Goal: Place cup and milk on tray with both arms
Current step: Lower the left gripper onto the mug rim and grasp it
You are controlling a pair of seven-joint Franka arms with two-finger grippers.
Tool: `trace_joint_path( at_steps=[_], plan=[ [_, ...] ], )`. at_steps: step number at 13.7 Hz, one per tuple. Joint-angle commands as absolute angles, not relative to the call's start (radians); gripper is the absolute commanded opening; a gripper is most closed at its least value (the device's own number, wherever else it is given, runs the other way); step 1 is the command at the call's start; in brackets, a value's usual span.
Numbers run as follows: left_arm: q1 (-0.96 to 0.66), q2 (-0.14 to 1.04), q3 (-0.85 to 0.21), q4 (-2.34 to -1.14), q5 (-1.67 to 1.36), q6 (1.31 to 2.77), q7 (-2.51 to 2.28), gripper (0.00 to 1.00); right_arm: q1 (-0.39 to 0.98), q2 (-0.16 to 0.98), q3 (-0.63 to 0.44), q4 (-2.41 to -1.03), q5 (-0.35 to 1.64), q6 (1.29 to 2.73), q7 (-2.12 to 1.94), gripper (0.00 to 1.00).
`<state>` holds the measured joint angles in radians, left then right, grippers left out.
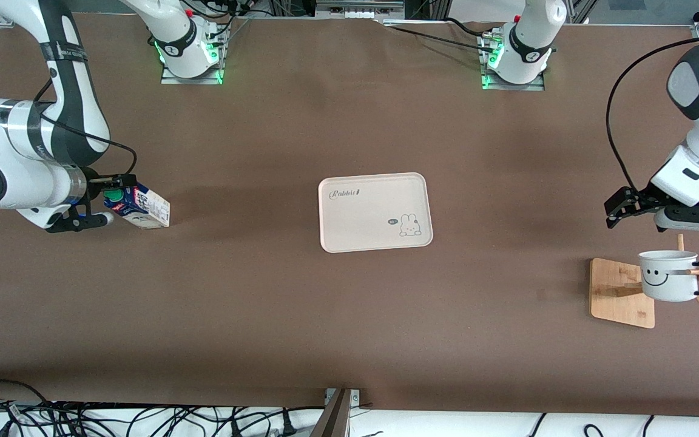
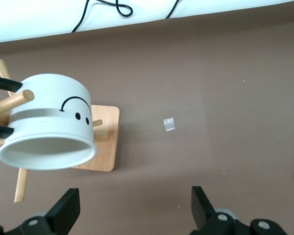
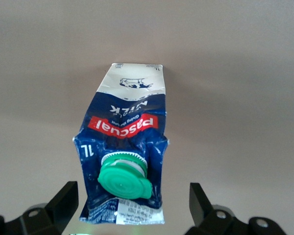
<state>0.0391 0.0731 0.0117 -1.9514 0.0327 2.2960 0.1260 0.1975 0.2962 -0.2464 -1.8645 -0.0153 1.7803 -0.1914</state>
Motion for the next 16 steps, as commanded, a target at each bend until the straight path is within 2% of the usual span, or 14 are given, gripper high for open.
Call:
trace_joint_path(
  at_steps=[1,4,5,7,9,11,16],
  plan=[
    [0.054,0.049,0.009,-2.054,0.06,2.437,0.124,1.0,0.189,0.288,-0.245,-1.882,-0.011,1.796,-0.179,1.0],
    [0.077,0.093,0.009,-2.077,0.116,2.549,0.126,1.0,0.189,0.296,-0.245,-1.879,-0.011,1.807,-0.179,1.0],
    [0.08,0.118,0.009,-2.074,0.129,2.594,0.126,1.0,0.187,0.296,-0.245,-1.879,-0.011,1.809,-0.179,0.93],
    [0.089,0.15,0.009,-2.065,0.137,2.632,0.13,1.0,0.189,0.296,-0.245,-1.881,-0.011,1.809,-0.181,0.67],
    [0.089,0.164,0.009,-2.046,0.135,2.634,0.129,1.0,0.189,0.296,-0.244,-1.881,-0.011,1.807,-0.181,0.57],
    [0.089,0.178,0.009,-2.033,0.135,2.644,0.13,1.0,0.189,0.298,-0.245,-1.879,-0.011,1.807,-0.178,0.53],
    [0.089,0.181,0.009,-2.023,0.135,2.675,0.13,1.0,0.198,0.275,-0.236,-1.824,-0.011,1.778,-0.186,0.53]
  ],
)
